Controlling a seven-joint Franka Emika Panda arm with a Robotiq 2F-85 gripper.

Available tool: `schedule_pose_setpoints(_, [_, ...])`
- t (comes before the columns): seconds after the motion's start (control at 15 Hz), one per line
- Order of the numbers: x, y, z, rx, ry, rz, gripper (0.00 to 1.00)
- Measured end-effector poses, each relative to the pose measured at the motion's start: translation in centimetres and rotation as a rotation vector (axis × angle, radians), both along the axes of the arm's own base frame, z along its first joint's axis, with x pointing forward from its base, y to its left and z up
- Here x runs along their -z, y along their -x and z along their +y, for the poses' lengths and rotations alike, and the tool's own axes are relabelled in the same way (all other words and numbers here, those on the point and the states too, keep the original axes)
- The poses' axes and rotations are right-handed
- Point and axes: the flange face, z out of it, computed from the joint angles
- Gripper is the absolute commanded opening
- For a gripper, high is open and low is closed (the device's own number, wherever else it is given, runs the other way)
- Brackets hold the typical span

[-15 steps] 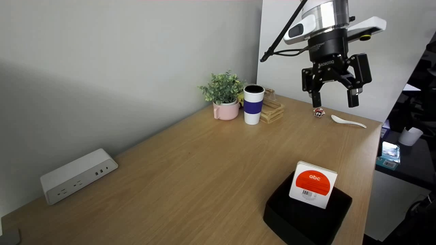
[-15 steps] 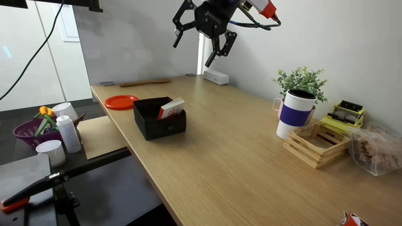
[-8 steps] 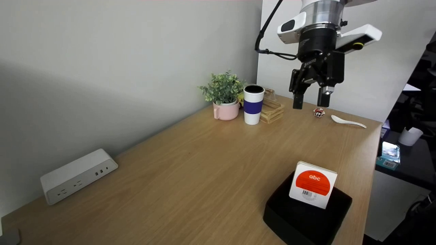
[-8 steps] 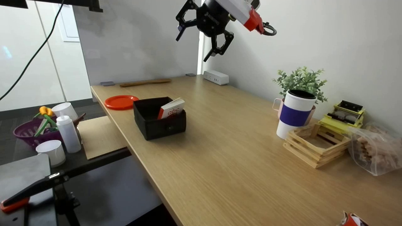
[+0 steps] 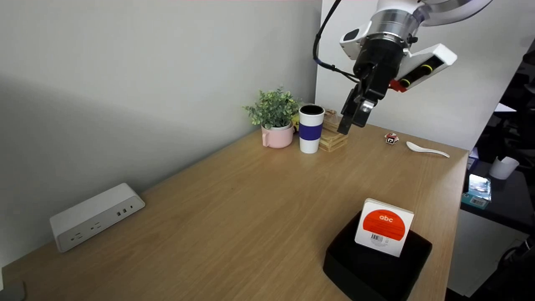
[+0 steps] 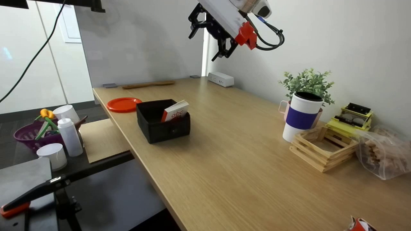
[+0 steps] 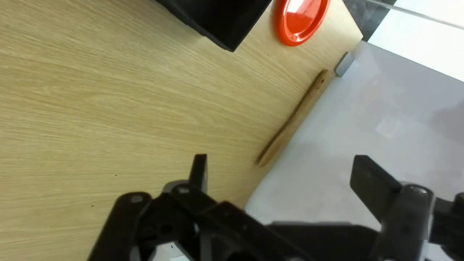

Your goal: Put the alphabet booklet on the table

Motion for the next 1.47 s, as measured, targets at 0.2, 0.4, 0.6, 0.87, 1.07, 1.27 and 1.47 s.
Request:
schedule_pose_setpoints(0.2, [0.0,0.0,0.0,0.002,0.000,-0.001,1.00])
schedule_pose_setpoints(0.4, [0.2,0.0,-0.1,0.040,0.005,0.034,1.00])
schedule_pose_setpoints(0.6, [1.3,0.2,-0.7,0.147,0.034,0.104,1.00])
schedule_pose_setpoints(0.87, [4.0,1.2,-1.5,0.326,0.120,0.215,1.00])
schedule_pose_setpoints(1.07, [6.0,2.5,-1.6,0.414,0.191,0.322,1.00])
schedule_pose_setpoints(1.27, [7.4,3.7,-1.2,0.460,0.248,0.426,1.00])
schedule_pose_setpoints(1.47, [7.5,3.8,-1.2,0.460,0.251,0.432,1.00])
